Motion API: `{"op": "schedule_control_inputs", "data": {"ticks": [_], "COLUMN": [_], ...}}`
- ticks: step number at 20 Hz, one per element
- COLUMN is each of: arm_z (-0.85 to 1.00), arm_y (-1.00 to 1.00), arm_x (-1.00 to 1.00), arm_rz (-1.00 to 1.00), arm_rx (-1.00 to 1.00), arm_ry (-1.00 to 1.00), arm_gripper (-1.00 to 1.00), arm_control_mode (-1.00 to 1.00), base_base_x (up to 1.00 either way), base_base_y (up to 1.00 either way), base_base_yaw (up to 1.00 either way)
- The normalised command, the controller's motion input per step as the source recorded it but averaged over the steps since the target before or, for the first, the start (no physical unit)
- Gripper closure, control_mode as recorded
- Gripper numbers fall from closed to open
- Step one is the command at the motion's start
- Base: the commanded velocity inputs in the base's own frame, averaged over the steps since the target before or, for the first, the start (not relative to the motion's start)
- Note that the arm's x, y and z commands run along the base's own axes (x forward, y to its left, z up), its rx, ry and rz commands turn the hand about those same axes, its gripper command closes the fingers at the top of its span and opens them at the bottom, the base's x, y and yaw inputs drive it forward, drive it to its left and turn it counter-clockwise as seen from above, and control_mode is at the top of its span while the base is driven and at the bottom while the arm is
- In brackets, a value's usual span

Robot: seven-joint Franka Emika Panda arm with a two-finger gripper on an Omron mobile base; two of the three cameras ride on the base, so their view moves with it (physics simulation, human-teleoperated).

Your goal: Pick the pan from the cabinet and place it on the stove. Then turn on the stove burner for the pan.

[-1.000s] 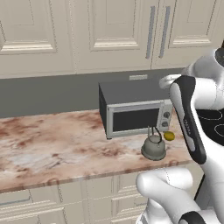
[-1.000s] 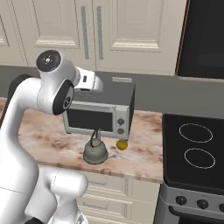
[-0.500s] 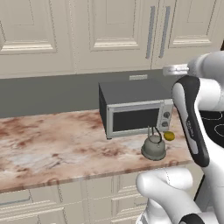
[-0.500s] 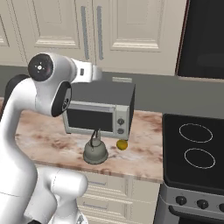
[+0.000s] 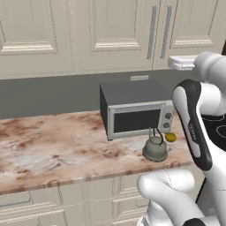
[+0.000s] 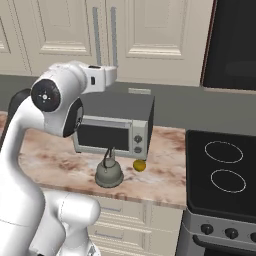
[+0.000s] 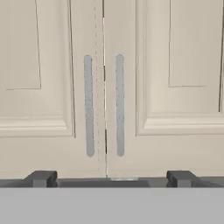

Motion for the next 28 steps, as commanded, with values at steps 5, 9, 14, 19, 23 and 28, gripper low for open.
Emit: {"op": "schedule_control_inputs", "data": {"ticks": [5,9,14,19,23,28], "arm_z": [0.25,0.09,0.00,0.00,0.00,0.00], "arm_y": [-0.05,0.00,0.00,-0.10,-0.25,-0.12], "arm_x": [0.10,0.44,0.56,0.37,0.29,0.29], "arm_rz": [0.00,0.00,0.00,0.00,0.00,0.00], "arm_rx": [0.00,0.01,0.01,0.00,0.00,0.00], "arm_ry": [-0.25,-0.13,-0.07,-0.06,0.00,0.00], "arm_gripper": [-1.00,-1.00,-1.00,-1.00,-1.00,-1.00], "arm_control_mode": [-1.00,-1.00,-1.00,-1.00,-1.00,-1.00], "base_base_x": [0.00,0.00,0.00,0.00,0.00,0.00], "base_base_y": [0.00,0.00,0.00,0.00,0.00,0.00], "base_base_yaw": [0.00,0.00,0.00,0.00,0.00,0.00]}}
